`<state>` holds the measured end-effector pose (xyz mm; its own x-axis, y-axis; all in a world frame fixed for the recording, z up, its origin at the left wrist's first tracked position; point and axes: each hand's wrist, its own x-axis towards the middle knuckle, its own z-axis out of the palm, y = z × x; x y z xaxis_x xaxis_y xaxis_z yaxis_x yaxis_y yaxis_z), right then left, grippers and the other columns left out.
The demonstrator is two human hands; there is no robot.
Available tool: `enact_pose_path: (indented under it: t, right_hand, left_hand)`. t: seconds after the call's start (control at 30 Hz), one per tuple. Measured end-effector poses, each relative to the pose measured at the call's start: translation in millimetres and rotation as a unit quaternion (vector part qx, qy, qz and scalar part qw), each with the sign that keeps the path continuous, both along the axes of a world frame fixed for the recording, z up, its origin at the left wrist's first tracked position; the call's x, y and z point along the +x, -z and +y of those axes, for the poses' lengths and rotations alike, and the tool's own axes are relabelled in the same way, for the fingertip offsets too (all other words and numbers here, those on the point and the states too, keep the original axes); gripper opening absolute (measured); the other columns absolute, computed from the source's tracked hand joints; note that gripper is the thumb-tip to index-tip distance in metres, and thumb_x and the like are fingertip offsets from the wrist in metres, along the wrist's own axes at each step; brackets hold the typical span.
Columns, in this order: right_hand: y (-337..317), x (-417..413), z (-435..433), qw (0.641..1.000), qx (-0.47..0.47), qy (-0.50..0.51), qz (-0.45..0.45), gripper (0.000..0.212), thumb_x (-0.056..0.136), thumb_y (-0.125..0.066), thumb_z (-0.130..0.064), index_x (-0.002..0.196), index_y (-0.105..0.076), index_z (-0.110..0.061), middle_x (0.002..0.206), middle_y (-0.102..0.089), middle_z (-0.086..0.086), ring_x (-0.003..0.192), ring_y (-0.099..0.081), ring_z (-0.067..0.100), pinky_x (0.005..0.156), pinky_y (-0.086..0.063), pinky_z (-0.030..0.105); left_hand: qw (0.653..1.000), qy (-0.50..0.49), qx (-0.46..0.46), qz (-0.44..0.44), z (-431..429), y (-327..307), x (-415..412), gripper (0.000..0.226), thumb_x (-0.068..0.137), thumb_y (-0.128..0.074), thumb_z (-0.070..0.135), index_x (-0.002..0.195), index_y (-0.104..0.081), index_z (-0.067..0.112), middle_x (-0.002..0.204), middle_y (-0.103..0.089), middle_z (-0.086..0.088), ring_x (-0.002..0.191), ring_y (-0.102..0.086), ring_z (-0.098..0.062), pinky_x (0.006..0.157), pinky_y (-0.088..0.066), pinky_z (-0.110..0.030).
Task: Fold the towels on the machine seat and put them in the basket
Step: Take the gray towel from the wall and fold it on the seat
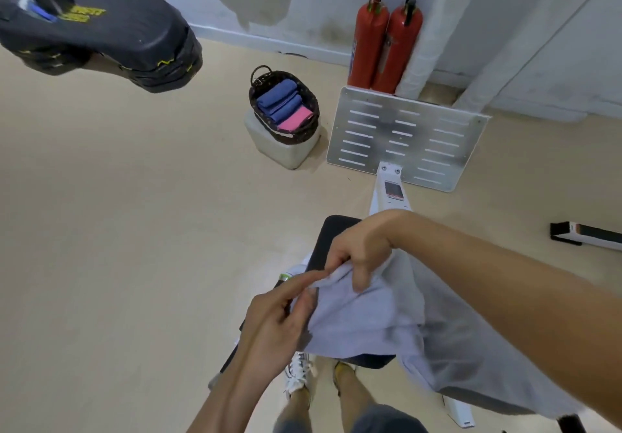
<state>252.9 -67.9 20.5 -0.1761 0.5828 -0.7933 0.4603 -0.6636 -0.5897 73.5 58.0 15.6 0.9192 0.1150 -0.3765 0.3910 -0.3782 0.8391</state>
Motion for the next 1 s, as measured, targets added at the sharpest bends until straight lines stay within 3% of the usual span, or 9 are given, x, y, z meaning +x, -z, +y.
enact_pose_path:
  t: [0.13,0.23,0.37,0.43,0.53,0.6,0.67,0.87,1.0]
  right_hand:
    - [4,21,-3,0.978,-0.040,-0.013,-0.203,0.023,0.077,-0.068,-0.014,0.099,-0.065,-0.014,0.082,-0.058,-0.001,0.075,-0.051,0.018,0.061,-0.040,0.028]
    - [20,38,-2,0.938,0.036,0.039,-0.341,0.013,0.074,-0.058,-0.010,0.078,-0.052,-0.022,0.078,-0.048,-0.001,0.076,-0.047,0.022,0.061,-0.039,0.030]
    - [54,38,5,0.859,0.125,0.339,-0.362,0.025,0.075,-0.049,-0.002,0.067,-0.039,-0.023,0.082,-0.049,0.002,0.081,-0.049,0.027,0.064,-0.040,0.033]
    - [67,28,8,0.823,0.109,0.423,-0.363,0.014,0.081,-0.049,-0.006,0.083,-0.049,-0.020,0.095,-0.052,0.004,0.087,-0.052,0.028,0.070,-0.043,0.034]
    - [73,6,9,0.889,0.019,0.373,-0.264,0.035,0.092,-0.053,-0.032,0.125,-0.047,-0.022,0.120,-0.051,0.009,0.111,-0.052,0.029,0.090,-0.043,0.036]
    - [70,-14,8,0.943,-0.040,0.244,-0.225,0.058,0.092,-0.048,-0.051,0.142,-0.033,-0.028,0.140,-0.039,0.011,0.129,-0.039,0.032,0.105,-0.034,0.039]
    - [68,-36,7,0.954,-0.064,0.179,-0.231,0.066,0.091,-0.039,-0.062,0.149,-0.023,-0.033,0.152,-0.024,0.009,0.139,-0.021,0.034,0.113,-0.025,0.044]
    - [62,-78,12,0.889,0.001,0.285,-0.358,0.058,0.097,-0.037,-0.051,0.148,-0.024,-0.027,0.151,-0.027,0.009,0.136,-0.025,0.030,0.099,-0.040,0.043]
    - [62,-121,21,0.828,0.110,0.272,-0.479,0.047,0.081,-0.068,-0.040,0.124,-0.058,-0.022,0.124,-0.058,0.010,0.114,-0.056,0.030,0.077,-0.051,0.042]
  left_hand:
    - [0.997,-0.066,0.018,0.027,8,6,-1,0.019,0.097,-0.048,0.028,0.092,-0.062,0.040,0.067,-0.061,0.009,0.059,-0.050,-0.006,0.057,-0.038,-0.020]
    - [0.989,-0.119,0.072,0.051,20,17,-3,0.015,0.098,-0.043,0.032,0.092,-0.057,0.032,0.065,-0.059,0.010,0.060,-0.050,-0.008,0.058,-0.039,-0.028]
    - [0.971,-0.210,0.089,0.072,40,38,3,0.016,0.097,-0.044,0.028,0.085,-0.054,0.029,0.055,-0.054,0.008,0.052,-0.046,-0.010,0.053,-0.036,-0.030]
    - [0.965,-0.237,0.072,0.087,48,49,8,0.017,0.097,-0.045,0.026,0.083,-0.055,0.028,0.059,-0.056,0.007,0.055,-0.049,-0.013,0.053,-0.037,-0.028]
    - [0.953,-0.273,0.012,0.128,58,63,16,0.017,0.098,-0.046,0.022,0.095,-0.063,0.021,0.086,-0.068,0.004,0.079,-0.062,-0.015,0.066,-0.047,-0.026]
    - [0.936,-0.306,-0.052,0.168,66,68,21,0.019,0.098,-0.047,0.020,0.099,-0.067,0.017,0.096,-0.071,-0.003,0.083,-0.066,-0.018,0.074,-0.052,-0.030]
    - [0.916,-0.315,-0.137,0.207,75,69,27,0.018,0.096,-0.051,0.014,0.100,-0.068,0.014,0.096,-0.073,-0.011,0.079,-0.068,-0.023,0.073,-0.055,-0.034]
    - [0.935,-0.179,-0.240,0.191,110,59,18,0.057,0.073,-0.071,-0.006,0.118,-0.063,0.028,0.106,-0.070,-0.014,0.092,-0.068,-0.032,0.083,-0.054,-0.043]
    - [0.969,-0.177,-0.086,0.149,119,68,8,0.033,0.081,-0.063,-0.007,0.086,-0.077,0.022,0.097,-0.074,-0.004,0.089,-0.067,-0.023,0.081,-0.054,-0.037]
